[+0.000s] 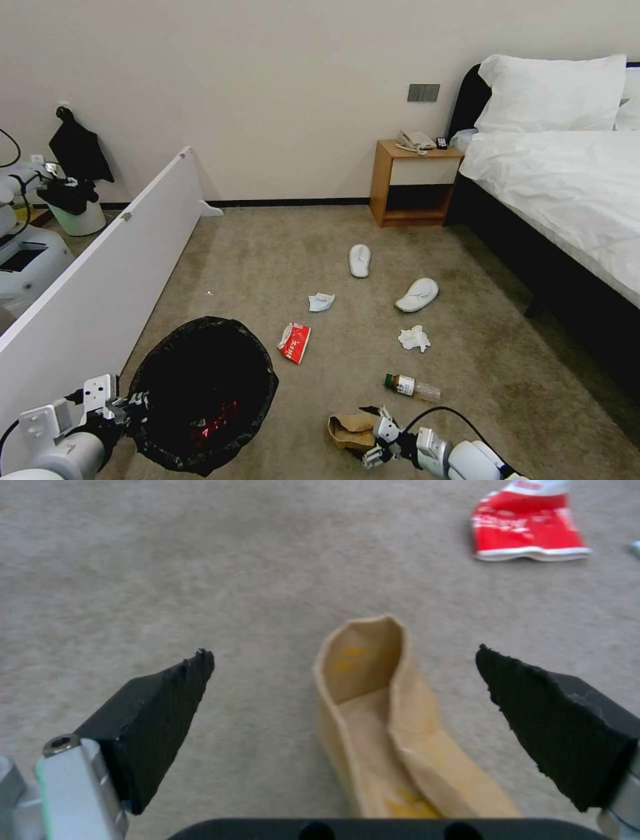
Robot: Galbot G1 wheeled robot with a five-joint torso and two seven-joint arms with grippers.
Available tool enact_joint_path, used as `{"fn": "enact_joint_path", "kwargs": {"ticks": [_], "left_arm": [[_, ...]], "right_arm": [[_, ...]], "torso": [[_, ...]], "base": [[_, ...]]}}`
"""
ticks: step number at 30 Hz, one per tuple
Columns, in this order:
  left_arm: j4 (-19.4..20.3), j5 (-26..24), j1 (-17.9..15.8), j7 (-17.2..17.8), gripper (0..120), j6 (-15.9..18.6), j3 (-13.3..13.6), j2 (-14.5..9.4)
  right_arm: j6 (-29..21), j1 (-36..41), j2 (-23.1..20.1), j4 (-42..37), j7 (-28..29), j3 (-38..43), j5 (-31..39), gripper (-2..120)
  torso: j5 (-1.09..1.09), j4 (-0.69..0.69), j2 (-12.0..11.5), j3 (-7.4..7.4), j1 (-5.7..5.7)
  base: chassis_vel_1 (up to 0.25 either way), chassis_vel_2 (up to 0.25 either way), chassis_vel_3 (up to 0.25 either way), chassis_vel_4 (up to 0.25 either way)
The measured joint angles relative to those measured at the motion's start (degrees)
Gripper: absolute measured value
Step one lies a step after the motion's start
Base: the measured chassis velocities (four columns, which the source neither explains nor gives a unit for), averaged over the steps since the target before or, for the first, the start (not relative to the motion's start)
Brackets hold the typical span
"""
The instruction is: Pick up the trash bin, then pick up the garbage from the floor and place it into the trash bin.
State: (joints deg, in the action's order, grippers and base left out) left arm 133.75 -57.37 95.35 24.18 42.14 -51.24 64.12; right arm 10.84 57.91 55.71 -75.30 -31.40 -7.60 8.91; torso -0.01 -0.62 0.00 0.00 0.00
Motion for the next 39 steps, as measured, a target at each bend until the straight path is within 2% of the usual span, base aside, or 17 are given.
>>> {"fn": "enact_joint_path", "kwargs": {"ticks": [3, 10, 12, 16, 33, 36, 38, 39], "left_arm": [[0.00, 0.00, -0.08, 0.03, 2, 0.00, 0.09, -0.01], [-0.01, -0.13, -0.09, 0.05, 2, 0.00, 0.12, -0.17], [-0.07, -0.36, -0.12, 0.05, 2, 0.00, -0.11, -0.40], [-0.20, -0.43, -0.25, 0.04, 2, 0.00, -0.13, -0.47], [-1.01, -0.52, -0.74, -0.04, 2, 0.00, 0.09, -0.55], [-1.06, -0.52, -0.73, -0.09, 2, 0.00, 0.09, -0.51], [-1.09, -0.53, -0.68, -0.11, 2, 0.00, -0.01, -0.51], [-1.09, -0.53, -0.68, -0.11, 2, 0.00, -0.01, -0.51]], "right_arm": [[-0.50, -0.45, -0.03, 0.17, -0.15, -1.48, 0.68, 100], [-5.77, -0.89, -0.58, 0.34, 2.67, -5.15, 4.29, 100], [-8.35, -1.20, -0.89, 1.74, 4.26, -6.35, 4.95, 100], [-9.42, -1.97, -0.78, 4.77, 5.49, -6.60, 4.84, 100], [-8.05, -2.17, 0.15, 11.25, 5.88, -4.04, 0.50, 100], [-8.01, -2.73, 0.63, 11.93, 6.08, -4.01, -0.04, 93], [-8.00, -3.15, 0.97, 12.28, 6.38, -4.17, -0.10, 83], [-8.00, -3.15, 0.97, 12.28, 6.38, -4.17, -0.10, 83]], "torso": [[0.01, 0.00, 0.00, 0.00, 0.00], [0.01, 0.00, 0.00, 0.00, 0.00], [0.01, 0.00, 0.00, 0.00, 0.00], [0.01, 0.00, 0.00, 0.00, 0.00], [0.02, 0.00, 0.00, 0.00, 0.00], [0.01, 0.00, 0.00, 0.00, 0.00], [0.00, 0.00, 0.00, 0.00, 0.00], [0.00, 0.00, 0.00, 0.00, 0.00]], "base": [[0.000, 0.000, 0.000, 0.000], [0.000, 0.000, 0.000, 0.000], [0.000, 0.000, 0.000, 0.000], [0.000, 0.000, 0.000, 0.000], [0.000, 0.000, 0.000, 0.000], [0.000, 0.000, 0.000, 0.000], [0.000, 0.000, 0.000, 0.000], [0.000, 0.000, 0.000, 0.000]]}}
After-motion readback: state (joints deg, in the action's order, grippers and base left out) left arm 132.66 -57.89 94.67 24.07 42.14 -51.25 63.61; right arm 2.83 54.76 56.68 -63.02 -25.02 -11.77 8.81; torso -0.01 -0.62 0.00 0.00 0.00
